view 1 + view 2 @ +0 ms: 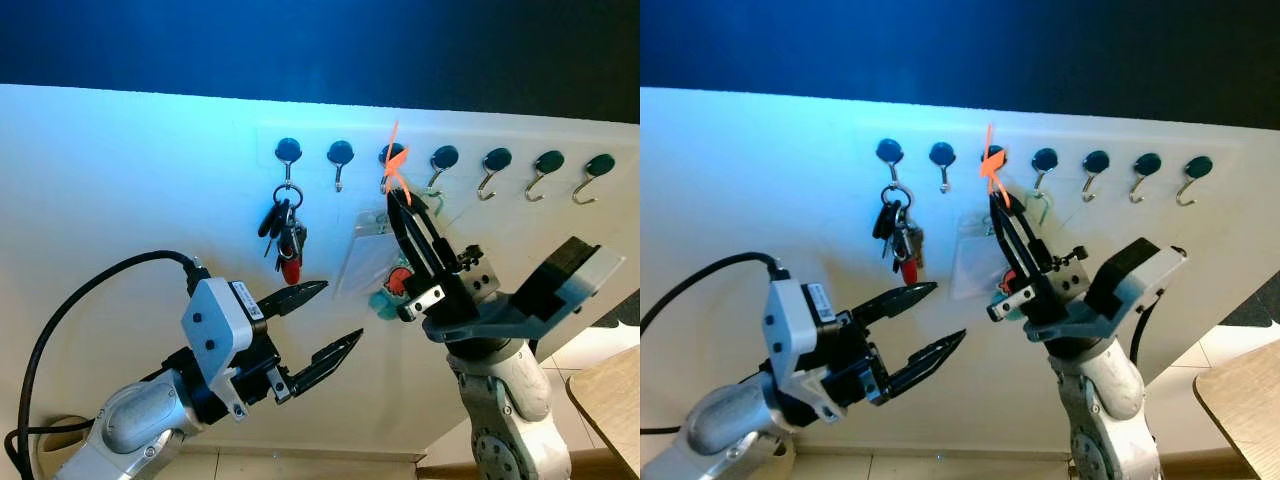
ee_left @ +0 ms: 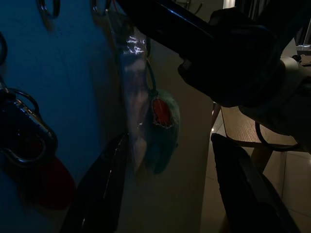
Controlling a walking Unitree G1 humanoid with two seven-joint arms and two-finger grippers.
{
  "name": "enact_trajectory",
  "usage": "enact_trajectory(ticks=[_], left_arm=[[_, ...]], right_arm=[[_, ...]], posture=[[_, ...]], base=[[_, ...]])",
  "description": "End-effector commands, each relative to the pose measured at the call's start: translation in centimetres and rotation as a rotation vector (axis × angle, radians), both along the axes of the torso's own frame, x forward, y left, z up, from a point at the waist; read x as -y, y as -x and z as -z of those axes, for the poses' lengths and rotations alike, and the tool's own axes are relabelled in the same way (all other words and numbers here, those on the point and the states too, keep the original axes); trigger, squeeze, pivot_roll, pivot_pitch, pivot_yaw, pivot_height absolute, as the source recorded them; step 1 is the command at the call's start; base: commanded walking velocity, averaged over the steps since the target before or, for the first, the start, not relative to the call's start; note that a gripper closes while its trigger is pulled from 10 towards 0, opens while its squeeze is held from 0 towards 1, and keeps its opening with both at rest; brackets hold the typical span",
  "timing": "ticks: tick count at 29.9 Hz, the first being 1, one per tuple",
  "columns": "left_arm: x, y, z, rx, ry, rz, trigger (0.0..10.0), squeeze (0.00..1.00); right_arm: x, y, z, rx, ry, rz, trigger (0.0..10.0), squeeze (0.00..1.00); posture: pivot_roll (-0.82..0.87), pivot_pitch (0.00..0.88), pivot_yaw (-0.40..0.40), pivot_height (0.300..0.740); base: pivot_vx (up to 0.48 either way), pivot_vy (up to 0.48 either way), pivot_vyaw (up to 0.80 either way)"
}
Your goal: Hang keys on a hook
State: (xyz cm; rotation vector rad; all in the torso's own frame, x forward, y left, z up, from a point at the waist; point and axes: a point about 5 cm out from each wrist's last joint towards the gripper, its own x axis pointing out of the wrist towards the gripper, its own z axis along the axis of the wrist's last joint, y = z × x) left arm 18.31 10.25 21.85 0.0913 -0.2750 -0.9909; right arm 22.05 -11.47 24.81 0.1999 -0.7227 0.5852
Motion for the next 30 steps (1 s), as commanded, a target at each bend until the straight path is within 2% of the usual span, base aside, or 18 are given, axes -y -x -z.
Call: enact_trajectory(ticks=[1,8,24,30], left_arm=[[0.2,0.3,-0.4,0.015,0.002,0.013,10.0,0.0],[0.2,0.3,-0.5,0.015,0.002,0.013,10.0,0.0],[0.3,0.3,-0.4,0.014,-0.01,0.017,10.0,0.0],[0.3,0.3,-0.4,0.014,-0.015,0.017,10.0,0.0]], right_arm=[[0.3,0.0,0.3,-0.035,-0.023,0.003,10.0,0.0],[0.5,-0.1,0.4,-0.053,-0.043,0.002,10.0,0.0],[1.6,-0.9,1.3,-0.172,-0.148,0.039,10.0,0.0],[1.8,-1.2,1.5,-0.204,-0.144,0.062,10.0,0.0]], posture=[[0.05,0.106,-0.049,0.74],[0.05,0.108,-0.05,0.74],[0.06,0.111,-0.05,0.74],[0.06,0.111,-0.051,0.74]], base=[[0.0,0.0,0.0],[0.0,0.0,0.0],[0.0,0.0,0.0],[0.0,0.0,0.0]])
